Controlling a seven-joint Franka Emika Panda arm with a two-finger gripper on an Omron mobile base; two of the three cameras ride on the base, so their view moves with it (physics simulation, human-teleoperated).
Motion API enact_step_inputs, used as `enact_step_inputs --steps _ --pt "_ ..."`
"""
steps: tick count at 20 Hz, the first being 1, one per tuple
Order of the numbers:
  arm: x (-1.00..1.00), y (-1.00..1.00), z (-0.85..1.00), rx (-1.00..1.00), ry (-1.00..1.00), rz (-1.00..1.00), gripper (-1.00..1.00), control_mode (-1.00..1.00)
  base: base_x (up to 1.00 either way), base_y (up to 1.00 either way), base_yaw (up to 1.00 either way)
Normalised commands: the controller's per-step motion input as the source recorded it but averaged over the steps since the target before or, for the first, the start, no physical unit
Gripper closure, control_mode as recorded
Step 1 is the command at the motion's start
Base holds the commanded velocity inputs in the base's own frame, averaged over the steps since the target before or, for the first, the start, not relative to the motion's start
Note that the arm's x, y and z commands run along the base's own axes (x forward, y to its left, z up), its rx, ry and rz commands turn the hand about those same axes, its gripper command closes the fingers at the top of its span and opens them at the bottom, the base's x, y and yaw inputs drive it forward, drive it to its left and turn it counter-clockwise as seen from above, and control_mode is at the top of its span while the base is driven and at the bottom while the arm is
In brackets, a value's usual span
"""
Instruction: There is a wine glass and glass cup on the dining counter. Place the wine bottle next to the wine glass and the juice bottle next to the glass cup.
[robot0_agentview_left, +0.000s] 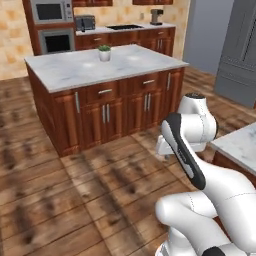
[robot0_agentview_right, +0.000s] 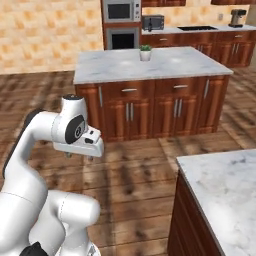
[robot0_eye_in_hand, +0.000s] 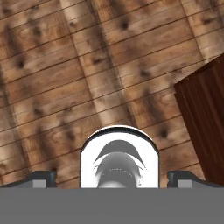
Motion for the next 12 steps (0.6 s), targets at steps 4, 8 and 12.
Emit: enact_step_inputs --steps 4,8,12 --pt "0.0 0.0 0.0 0.0 0.0 0.0 -1.0 1.0 0.8 0.39 -0.27" --pt "0.0 0.0 0.0 0.0 0.0 0.0 -1.0 1.0 0.79 0.38 -0.3" --pt "0.0 0.0 0.0 0.0 0.0 0.0 -1.0 1.0 0.77 0.38 -0.33"
